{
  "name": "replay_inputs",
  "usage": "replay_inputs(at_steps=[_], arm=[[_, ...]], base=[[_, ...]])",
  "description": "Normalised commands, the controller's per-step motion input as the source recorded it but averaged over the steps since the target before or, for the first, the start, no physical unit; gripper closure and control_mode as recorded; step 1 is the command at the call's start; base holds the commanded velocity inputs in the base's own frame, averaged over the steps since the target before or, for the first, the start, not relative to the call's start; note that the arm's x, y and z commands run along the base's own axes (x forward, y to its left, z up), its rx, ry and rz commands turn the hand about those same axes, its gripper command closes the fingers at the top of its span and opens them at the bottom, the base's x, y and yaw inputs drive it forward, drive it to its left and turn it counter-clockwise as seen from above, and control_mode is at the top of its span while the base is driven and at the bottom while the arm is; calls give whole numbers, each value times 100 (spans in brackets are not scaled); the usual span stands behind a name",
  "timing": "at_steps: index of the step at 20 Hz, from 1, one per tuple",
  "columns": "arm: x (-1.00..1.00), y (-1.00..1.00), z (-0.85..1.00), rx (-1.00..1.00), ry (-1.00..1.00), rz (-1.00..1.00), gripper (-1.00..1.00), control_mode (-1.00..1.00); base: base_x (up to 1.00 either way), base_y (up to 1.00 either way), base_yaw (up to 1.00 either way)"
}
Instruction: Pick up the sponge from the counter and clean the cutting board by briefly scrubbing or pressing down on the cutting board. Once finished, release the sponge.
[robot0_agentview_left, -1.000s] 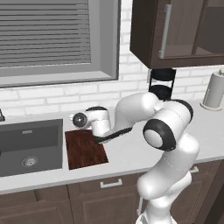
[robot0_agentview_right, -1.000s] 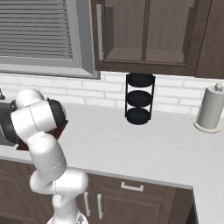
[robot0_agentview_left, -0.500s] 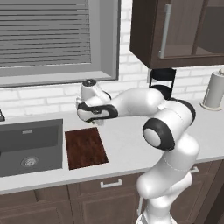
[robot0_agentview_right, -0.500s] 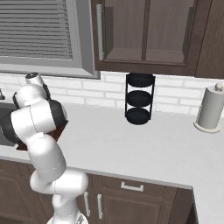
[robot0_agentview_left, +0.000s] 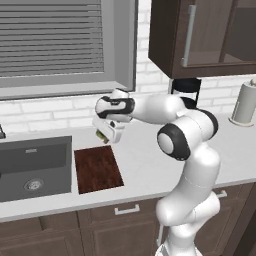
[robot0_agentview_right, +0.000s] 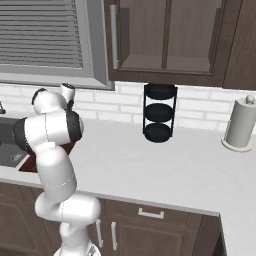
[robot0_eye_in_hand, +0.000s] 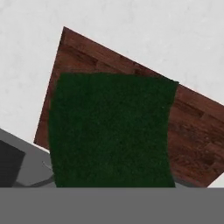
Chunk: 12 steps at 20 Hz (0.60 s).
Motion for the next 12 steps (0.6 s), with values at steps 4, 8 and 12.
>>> replay_inputs(at_steps=[4,8,12], arm=[[0,0,-49,30,15,-26,100,-100],[2,16,-4,3,19,-25,100,-100],[4,20,5,-4,16,-19,100,-100]], base=[[0,0,0],[0,0,0],[0,0,0]])
